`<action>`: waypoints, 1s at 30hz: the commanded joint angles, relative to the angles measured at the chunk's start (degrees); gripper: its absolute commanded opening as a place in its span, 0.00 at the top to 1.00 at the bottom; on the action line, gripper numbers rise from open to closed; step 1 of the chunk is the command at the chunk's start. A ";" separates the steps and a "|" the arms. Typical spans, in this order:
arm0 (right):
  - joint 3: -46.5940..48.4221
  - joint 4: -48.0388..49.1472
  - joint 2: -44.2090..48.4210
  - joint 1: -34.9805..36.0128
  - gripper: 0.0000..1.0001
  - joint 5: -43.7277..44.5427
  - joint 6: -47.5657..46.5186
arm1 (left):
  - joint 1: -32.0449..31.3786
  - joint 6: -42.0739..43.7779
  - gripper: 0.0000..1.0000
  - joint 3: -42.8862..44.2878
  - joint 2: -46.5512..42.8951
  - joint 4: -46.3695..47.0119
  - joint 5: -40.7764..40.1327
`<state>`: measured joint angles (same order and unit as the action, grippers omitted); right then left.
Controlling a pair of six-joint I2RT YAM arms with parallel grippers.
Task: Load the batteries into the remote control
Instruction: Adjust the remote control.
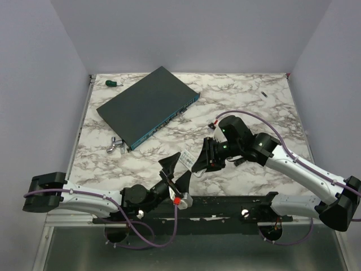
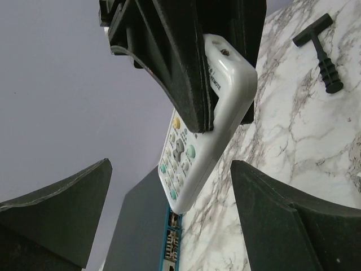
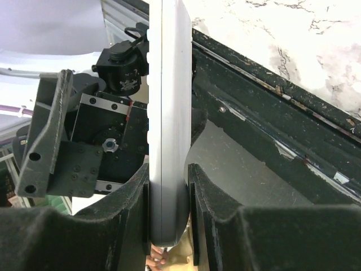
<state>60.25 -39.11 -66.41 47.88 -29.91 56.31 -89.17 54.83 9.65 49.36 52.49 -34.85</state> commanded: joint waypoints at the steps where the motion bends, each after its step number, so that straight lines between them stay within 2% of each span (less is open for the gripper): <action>1: -1.00 2.21 0.78 -0.44 0.99 -2.63 1.73 | -0.89 6.00 0.17 0.49 6.58 13.22 -1.63; 7: -1.88 4.34 1.25 -0.37 0.99 -3.43 3.34 | -1.02 6.70 0.40 1.31 11.67 18.58 -1.32; 21: -3.75 6.81 1.42 -0.42 0.99 -6.43 5.01 | -1.09 7.38 0.67 4.11 19.02 23.56 0.51; 26: -4.37 7.30 1.73 -0.42 0.99 -6.74 5.39 | -1.04 6.55 0.97 3.97 20.42 26.52 1.15; 28: -3.97 7.28 1.90 -0.41 0.95 -6.50 5.24 | -1.08 6.23 1.00 3.97 21.05 27.44 0.86; 30: -3.17 7.12 2.21 -0.41 0.85 -5.06 4.49 | -1.18 5.93 1.00 3.97 21.59 28.22 0.20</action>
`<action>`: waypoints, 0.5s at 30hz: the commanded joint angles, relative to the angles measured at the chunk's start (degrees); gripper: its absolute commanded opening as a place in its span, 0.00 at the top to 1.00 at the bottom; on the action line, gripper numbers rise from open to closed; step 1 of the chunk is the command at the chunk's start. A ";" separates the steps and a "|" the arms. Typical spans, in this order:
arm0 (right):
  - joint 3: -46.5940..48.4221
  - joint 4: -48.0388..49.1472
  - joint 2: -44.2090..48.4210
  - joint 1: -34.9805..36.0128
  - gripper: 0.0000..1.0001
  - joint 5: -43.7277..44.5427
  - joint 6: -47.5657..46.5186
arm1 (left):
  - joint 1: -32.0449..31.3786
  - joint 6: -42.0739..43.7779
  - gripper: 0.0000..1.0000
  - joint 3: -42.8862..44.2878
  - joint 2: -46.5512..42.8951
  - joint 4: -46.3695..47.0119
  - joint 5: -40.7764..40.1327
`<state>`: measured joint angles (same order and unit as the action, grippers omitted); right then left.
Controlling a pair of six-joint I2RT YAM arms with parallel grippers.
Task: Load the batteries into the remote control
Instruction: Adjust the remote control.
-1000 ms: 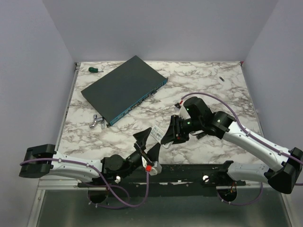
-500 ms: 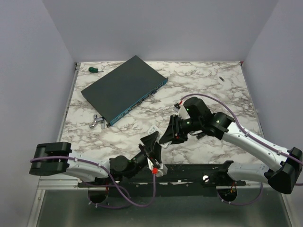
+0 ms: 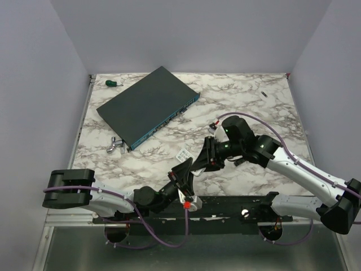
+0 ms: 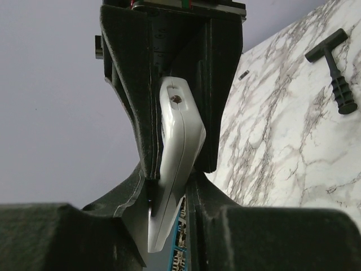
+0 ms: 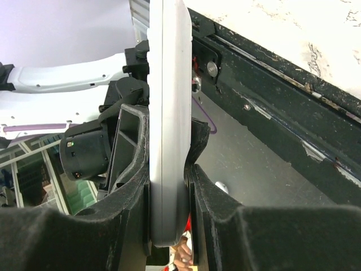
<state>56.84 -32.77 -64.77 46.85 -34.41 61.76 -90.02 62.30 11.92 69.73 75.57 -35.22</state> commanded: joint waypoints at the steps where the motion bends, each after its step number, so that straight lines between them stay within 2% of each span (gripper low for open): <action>1: 0.70 0.59 0.78 0.61 0.79 0.40 -1.40 | -0.42 -1.76 1.00 1.70 1.34 5.48 0.26; 5: 3.21 -0.87 1.35 0.61 0.45 6.16 -4.48 | -0.49 -5.49 1.00 1.14 0.78 6.10 -0.62; 7: 4.80 -0.99 1.88 0.64 0.34 9.28 -6.66 | -0.50 -8.95 1.00 0.92 -0.26 4.93 -0.84; 12: 9.98 -3.71 3.16 0.61 0.24 21.36 -15.35 | -0.50 -19.48 1.00 0.91 -4.75 -1.62 -2.91; 15: 8.28 0.01 6.90 0.61 0.23 28.30 -19.88 | -0.46 -31.47 1.00 1.35 -10.85 -9.98 -3.86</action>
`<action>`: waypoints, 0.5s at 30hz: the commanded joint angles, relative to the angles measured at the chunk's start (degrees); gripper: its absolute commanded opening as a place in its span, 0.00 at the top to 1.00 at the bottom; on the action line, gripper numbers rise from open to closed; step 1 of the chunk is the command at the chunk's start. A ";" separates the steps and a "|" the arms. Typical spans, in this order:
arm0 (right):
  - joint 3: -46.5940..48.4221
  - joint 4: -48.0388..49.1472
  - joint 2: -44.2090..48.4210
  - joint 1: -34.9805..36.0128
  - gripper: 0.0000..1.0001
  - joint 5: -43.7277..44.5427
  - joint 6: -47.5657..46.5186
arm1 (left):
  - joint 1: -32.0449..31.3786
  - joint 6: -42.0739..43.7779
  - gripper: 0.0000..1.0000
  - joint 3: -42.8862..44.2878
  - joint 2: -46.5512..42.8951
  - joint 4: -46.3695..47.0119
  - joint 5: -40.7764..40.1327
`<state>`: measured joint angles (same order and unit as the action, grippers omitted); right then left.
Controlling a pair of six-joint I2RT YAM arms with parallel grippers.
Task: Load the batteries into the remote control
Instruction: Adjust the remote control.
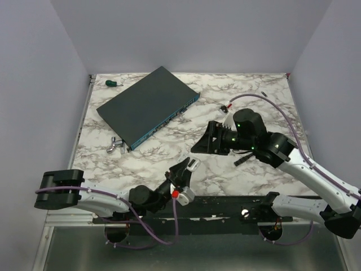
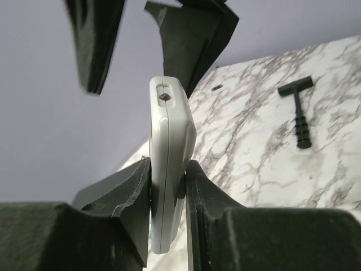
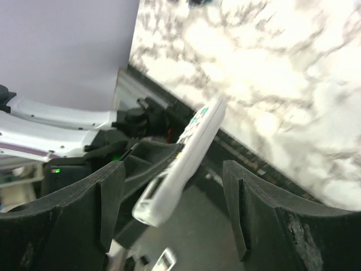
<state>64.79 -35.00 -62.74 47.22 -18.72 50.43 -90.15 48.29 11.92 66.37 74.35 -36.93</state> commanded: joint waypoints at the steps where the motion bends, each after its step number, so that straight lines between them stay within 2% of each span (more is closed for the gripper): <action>1: -1.47 4.45 6.77 0.24 0.23 14.03 -9.70 | -0.31 -22.48 1.00 2.06 -9.74 -13.88 -2.12; 5: -7.03 11.99 12.42 0.24 0.21 18.00 -15.71 | 1.67 -46.72 1.00 7.93 -19.85 -41.41 1.62; 7: -8.16 13.75 13.57 0.24 0.19 20.67 -18.09 | 3.92 -57.79 1.00 9.91 -22.94 -50.06 5.82; 12: -8.59 16.44 13.35 0.24 0.09 21.94 -20.72 | 9.63 -71.92 1.00 13.81 -23.04 -62.08 15.99; 15: -8.34 16.02 12.11 0.24 0.08 21.48 -22.47 | 13.35 -77.85 1.00 14.64 -22.06 -62.92 23.15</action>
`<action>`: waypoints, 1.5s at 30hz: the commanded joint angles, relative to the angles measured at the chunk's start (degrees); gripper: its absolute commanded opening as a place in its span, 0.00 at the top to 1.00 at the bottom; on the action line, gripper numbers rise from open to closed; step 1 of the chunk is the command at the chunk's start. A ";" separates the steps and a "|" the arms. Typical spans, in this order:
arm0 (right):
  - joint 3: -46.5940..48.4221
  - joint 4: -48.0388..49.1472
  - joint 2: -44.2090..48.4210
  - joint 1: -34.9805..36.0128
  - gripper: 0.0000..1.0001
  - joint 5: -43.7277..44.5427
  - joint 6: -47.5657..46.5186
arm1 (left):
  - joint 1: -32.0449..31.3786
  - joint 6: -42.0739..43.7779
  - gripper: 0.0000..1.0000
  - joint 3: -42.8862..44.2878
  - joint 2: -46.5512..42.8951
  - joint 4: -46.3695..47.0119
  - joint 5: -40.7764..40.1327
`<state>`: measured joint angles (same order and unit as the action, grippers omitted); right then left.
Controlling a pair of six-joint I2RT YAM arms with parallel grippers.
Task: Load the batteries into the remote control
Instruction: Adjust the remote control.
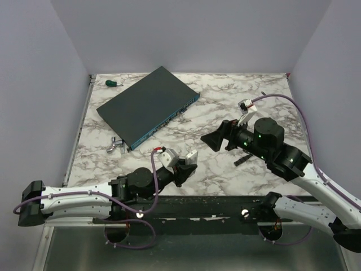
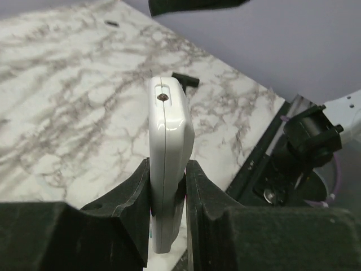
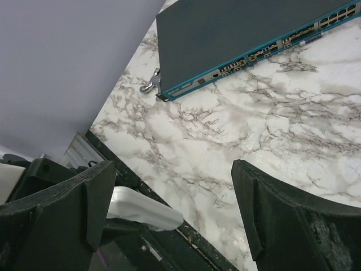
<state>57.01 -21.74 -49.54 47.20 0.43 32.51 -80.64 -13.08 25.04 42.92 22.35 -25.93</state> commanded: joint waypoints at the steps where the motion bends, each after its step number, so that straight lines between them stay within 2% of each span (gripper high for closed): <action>1: -0.94 2.83 -1.03 0.33 0.08 2.31 -5.05 | 4.81 -18.60 1.00 1.36 1.49 -10.49 13.21; 4: -3.78 4.91 1.03 0.35 0.08 2.59 -7.51 | 8.75 -25.27 1.00 -0.20 0.75 -8.54 14.54; 10: -10.03 8.09 5.96 0.35 0.09 2.35 -13.08 | 20.95 -35.85 1.00 -3.09 -2.13 -4.64 15.54; 13: -14.64 12.46 6.93 0.50 0.10 0.63 -14.88 | 25.25 -39.10 1.00 -2.40 -1.61 -3.62 15.83; 19: -21.65 22.78 9.24 4.55 0.09 2.90 -16.49 | 30.92 -43.68 1.00 -0.09 1.42 -3.44 17.21; 25: -21.84 27.98 2.55 17.51 0.08 11.99 -19.71 | 33.21 -47.42 1.00 -1.42 2.70 0.28 20.32; 28: -21.46 30.78 -1.03 20.67 0.08 13.78 -19.88 | 33.32 -48.72 1.00 -2.30 2.78 1.63 21.39; 35: -20.78 33.97 -6.46 21.99 0.07 20.47 -18.06 | 33.35 -50.31 1.00 -3.57 0.71 1.91 23.36; 45: -19.04 36.91 -13.59 21.98 0.10 21.58 -16.09 | 33.36 -52.74 1.00 -5.66 0.45 3.34 22.64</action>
<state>35.94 12.27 -60.47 68.69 19.09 15.42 -47.62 -64.42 19.66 43.70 22.74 -4.05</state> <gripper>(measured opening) 0.907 0.242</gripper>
